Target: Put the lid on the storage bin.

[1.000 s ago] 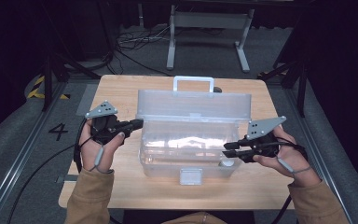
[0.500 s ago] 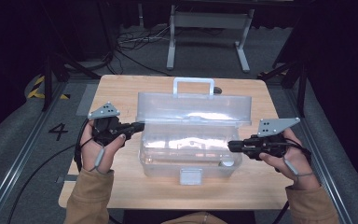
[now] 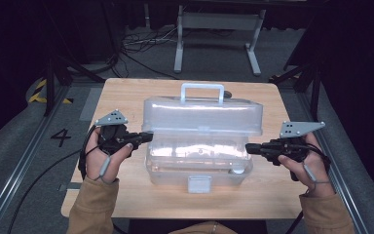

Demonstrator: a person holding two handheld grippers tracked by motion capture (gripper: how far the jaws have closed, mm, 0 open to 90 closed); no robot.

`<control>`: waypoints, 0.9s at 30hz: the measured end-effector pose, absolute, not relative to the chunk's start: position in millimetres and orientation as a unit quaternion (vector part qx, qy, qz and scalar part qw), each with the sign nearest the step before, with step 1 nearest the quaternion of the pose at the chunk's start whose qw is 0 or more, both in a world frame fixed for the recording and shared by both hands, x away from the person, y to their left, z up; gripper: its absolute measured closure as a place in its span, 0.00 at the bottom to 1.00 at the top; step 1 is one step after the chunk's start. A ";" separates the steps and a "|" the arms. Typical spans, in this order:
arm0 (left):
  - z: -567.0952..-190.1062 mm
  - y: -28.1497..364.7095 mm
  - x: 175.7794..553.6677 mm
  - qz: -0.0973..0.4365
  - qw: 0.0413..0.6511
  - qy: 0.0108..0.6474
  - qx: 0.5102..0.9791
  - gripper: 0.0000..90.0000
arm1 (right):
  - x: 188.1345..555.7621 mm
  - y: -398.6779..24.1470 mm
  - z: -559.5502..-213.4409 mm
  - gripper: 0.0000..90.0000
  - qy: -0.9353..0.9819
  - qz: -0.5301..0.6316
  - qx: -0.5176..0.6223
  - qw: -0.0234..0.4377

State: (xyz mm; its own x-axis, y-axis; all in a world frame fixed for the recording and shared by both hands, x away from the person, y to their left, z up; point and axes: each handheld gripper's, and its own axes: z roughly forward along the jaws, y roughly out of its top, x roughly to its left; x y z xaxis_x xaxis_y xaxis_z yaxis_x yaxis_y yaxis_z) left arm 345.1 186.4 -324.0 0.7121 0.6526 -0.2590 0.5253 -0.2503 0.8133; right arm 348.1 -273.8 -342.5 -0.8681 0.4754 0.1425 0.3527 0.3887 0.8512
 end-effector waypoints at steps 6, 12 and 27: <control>-324.5 186.7 342.9 0.057 0.479 0.372 0.793 1.00 | 348.1 -278.9 -343.0 0.99 0.831 0.490 0.259 0.055; -325.9 186.6 341.0 0.046 0.464 0.370 0.803 1.00 | 350.1 -283.3 -343.6 1.00 0.829 0.477 0.288 0.052; -325.3 185.0 335.0 0.033 0.421 0.355 0.834 0.98 | 349.6 -282.7 -344.6 1.00 0.837 0.465 0.285 0.043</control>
